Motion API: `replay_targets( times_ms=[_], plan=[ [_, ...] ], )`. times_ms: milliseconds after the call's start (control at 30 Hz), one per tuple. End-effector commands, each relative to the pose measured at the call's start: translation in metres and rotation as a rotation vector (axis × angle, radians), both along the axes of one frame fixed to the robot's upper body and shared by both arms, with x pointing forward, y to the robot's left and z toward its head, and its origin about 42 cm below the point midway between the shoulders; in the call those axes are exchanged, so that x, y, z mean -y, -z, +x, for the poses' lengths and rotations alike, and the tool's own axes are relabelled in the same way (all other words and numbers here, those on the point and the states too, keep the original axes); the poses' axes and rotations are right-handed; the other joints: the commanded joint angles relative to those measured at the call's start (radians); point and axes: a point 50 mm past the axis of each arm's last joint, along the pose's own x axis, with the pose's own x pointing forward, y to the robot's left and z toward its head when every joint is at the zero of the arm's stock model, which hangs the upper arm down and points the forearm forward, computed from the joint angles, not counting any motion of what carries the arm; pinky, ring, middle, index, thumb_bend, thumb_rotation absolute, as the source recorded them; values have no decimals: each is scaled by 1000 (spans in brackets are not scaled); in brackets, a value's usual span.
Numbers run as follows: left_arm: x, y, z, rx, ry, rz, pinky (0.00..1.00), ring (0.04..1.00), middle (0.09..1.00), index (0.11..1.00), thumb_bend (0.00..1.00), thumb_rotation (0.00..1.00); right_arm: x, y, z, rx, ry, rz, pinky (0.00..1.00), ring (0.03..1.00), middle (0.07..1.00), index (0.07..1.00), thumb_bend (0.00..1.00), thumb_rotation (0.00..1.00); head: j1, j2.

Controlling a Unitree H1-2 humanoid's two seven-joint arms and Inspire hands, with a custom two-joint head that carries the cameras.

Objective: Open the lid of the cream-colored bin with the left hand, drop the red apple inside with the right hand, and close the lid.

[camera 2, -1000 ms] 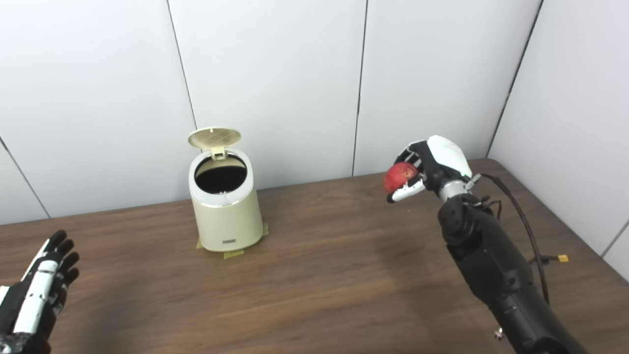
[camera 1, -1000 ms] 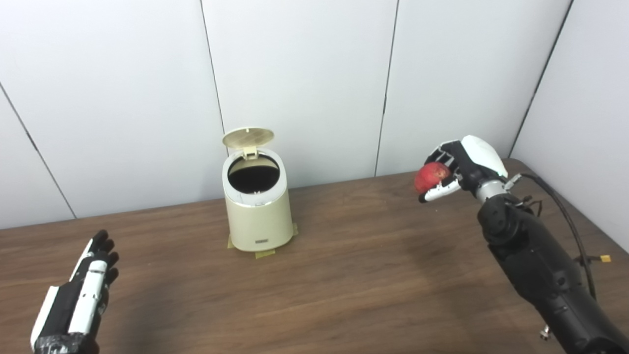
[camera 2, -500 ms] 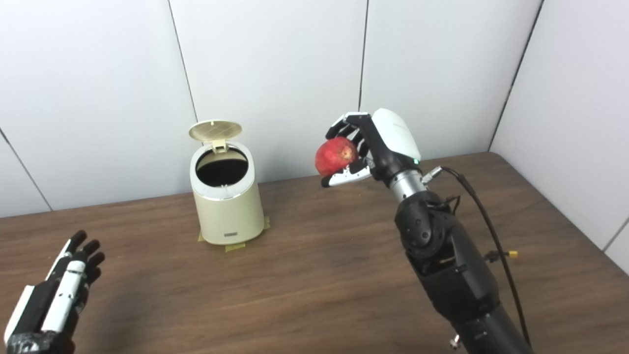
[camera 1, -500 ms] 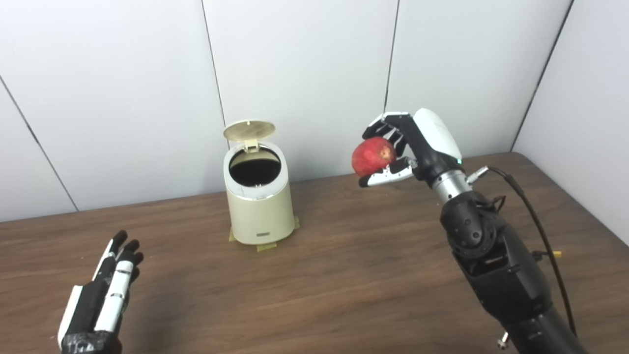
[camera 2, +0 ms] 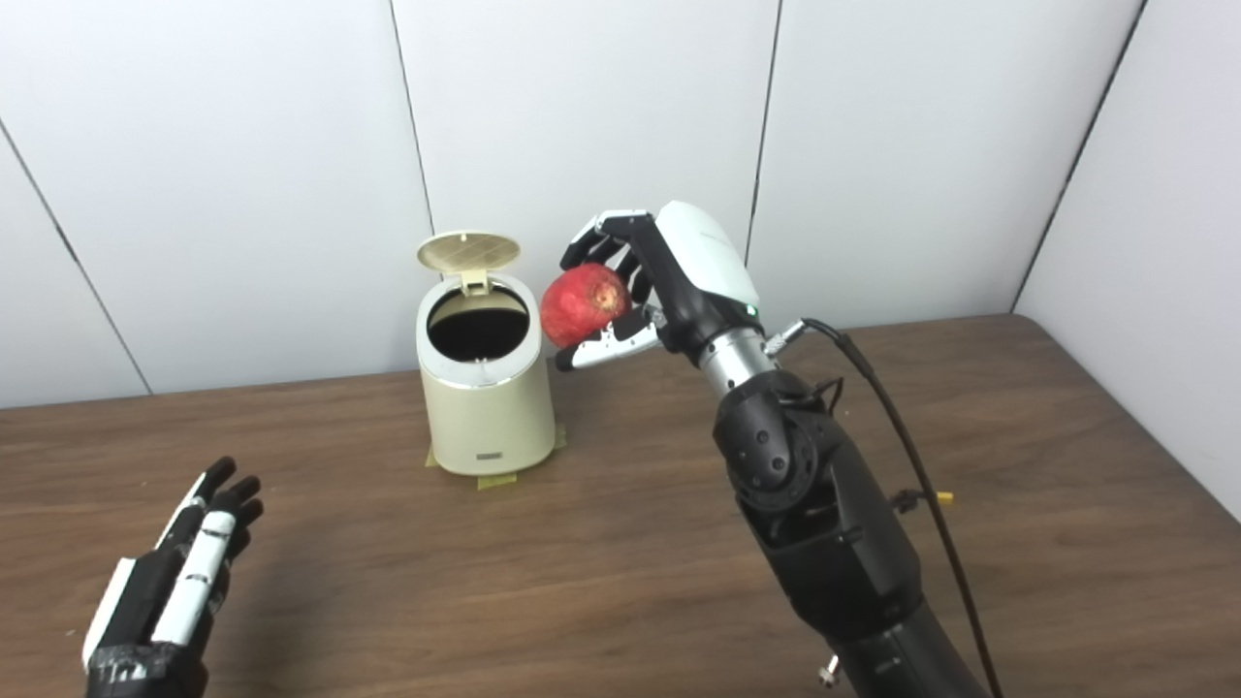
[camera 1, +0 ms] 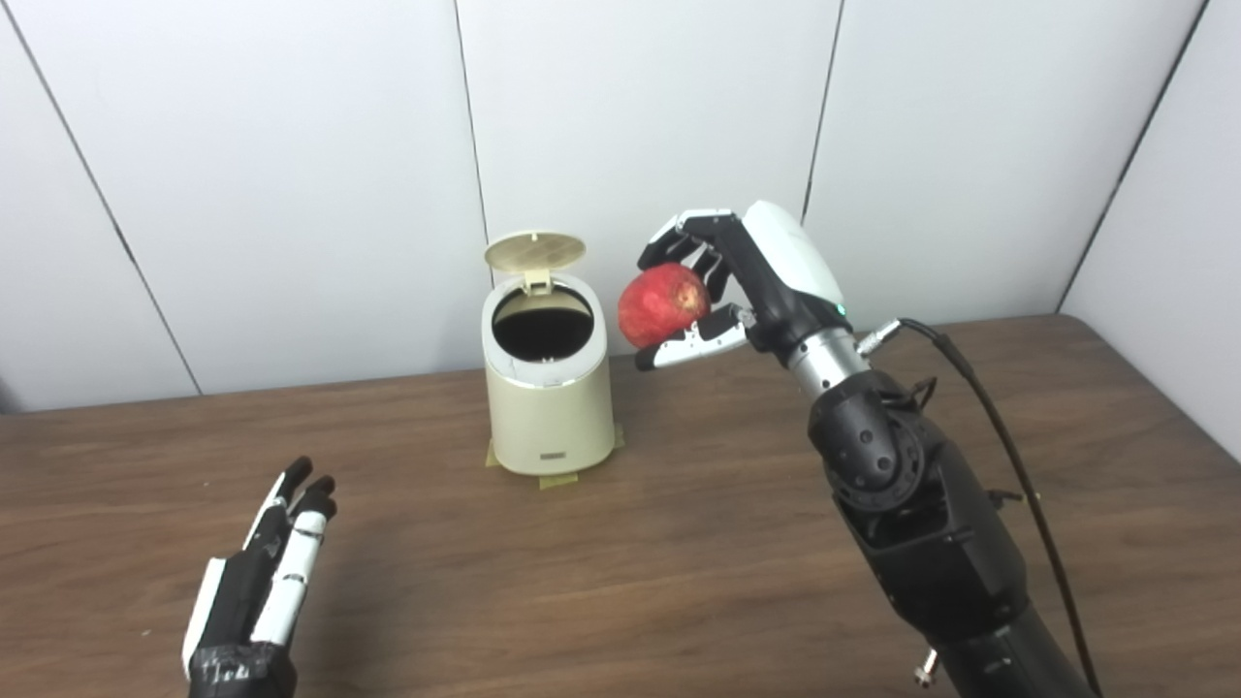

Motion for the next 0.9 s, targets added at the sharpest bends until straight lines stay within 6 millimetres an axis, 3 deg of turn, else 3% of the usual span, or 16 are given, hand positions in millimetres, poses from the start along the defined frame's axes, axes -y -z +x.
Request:
replay_targets(
  times_ms=[0, 100, 533, 867],
  plan=[
    [2, -12, 5, 80, -2, 0, 971, 929, 919, 973, 451, 706, -10, -28, 6, 102, -44, 7, 340, 372, 493, 553, 509, 0, 0, 2],
    [4, -12, 5, 85, -4, 4, 962, 924, 916, 964, 411, 699, -19, -29, 14, 106, -57, 12, 336, 365, 486, 559, 507, 0, 13, 5],
    [14, -7, 8, 102, 3, 32, 959, 913, 899, 943, 429, 680, -48, -17, 51, 106, -104, 53, 350, 384, 485, 537, 513, 0, 64, 6],
    [22, -3, 10, 89, 13, 30, 963, 917, 904, 944, 425, 662, -61, -9, 66, 90, -131, 68, 318, 395, 488, 536, 496, 0, 85, 8]
  ],
)
